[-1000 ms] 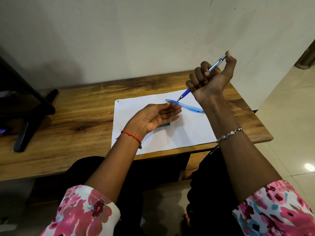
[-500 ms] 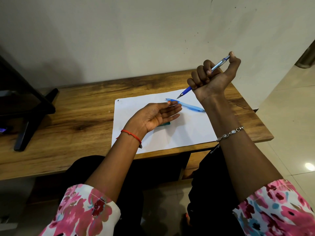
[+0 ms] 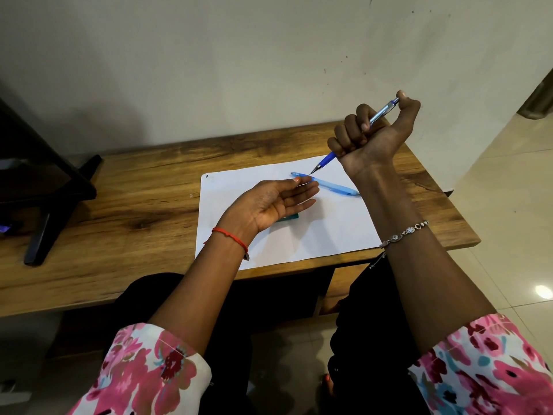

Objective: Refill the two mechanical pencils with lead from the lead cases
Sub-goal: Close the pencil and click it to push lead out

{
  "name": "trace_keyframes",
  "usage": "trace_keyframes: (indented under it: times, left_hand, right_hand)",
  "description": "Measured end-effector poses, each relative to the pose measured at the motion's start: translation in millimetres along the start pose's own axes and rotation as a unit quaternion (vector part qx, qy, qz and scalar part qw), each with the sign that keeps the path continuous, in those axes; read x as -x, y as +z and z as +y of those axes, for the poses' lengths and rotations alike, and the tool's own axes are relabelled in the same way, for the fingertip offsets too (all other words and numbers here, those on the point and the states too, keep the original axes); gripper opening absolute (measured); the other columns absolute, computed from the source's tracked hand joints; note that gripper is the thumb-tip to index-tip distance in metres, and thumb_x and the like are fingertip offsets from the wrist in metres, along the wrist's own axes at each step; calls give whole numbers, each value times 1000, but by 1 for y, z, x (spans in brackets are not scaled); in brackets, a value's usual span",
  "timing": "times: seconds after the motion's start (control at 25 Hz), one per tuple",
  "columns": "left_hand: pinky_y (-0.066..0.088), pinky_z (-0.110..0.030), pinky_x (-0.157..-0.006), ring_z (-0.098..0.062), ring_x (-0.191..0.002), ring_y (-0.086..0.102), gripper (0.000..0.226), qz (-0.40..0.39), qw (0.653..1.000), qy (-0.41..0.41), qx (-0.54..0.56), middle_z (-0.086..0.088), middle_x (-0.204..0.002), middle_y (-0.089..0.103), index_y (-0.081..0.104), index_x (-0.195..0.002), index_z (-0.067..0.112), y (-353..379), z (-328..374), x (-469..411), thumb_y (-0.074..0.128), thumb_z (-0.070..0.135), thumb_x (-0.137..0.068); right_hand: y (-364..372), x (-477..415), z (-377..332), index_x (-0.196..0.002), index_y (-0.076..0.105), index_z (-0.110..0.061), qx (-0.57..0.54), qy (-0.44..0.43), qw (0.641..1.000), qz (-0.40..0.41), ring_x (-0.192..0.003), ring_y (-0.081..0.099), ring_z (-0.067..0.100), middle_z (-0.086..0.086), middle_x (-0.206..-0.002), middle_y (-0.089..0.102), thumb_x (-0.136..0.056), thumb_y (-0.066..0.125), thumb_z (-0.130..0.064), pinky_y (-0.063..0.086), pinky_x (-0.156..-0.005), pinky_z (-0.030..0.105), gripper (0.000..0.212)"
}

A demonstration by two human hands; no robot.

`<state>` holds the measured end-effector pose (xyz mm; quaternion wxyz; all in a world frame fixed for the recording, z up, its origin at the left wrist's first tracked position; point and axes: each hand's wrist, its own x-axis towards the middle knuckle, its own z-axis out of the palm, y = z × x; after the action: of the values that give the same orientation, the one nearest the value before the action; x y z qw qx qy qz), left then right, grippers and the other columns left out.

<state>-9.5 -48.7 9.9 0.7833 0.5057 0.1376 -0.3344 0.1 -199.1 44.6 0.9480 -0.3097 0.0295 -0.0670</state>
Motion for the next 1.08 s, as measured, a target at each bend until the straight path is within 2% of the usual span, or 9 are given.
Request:
trace_keyframes:
  times: [0.16,0.32,0.52,0.68,1.08]
  left_hand:
    - [51,-35,-86,-23,-97,63,22,2,1000,-2,-1,-11,-77,73,63,-90,-1,1,-1,-1,43,4,-94]
    - [51,-35,-86,-24,-98,63,22,6,1000,-1,-3,-12,-77,72,63,-89,-1,2,-1,0,43,3,-94]
    - [50,-36,-89,-24,-99,62,20,9,1000,-7,-1,-13,-94,70,63,-90,-1,3,0,0,43,3,-94]
    - [51,-35,-87,-24,-98,63,20,7,1000,-8,-1,-13,-82,72,63,-91,-2,2,-1,0,44,3,-93]
    - [50,-35,-88,-23,-101,61,19,-2,1000,-4,-3,-13,-93,67,62,-95,-1,3,-2,2,42,2,-94]
  right_hand:
    - [-1,0,-1,-43,28,-13,-2,-5,1000,0,-39,6,13,-3,-37,13,-87,24,-60,13,-43,17,64]
    - [0,0,-2,-42,27,-13,-10,-6,1000,4,-34,9,12,-4,-36,13,-86,23,-55,14,-41,15,61]
    - [0,-1,-2,-42,27,-14,-12,-10,1000,10,-35,9,12,-4,-36,12,-86,23,-58,13,-41,16,63]
    - [0,0,-2,-41,28,-13,-15,-10,1000,8,-34,9,12,-4,-36,13,-86,23,-55,14,-42,15,62]
    - [0,1,-3,-43,26,-13,-13,-8,1000,11,-35,9,12,-4,-37,11,-86,23,-56,15,-41,15,60]
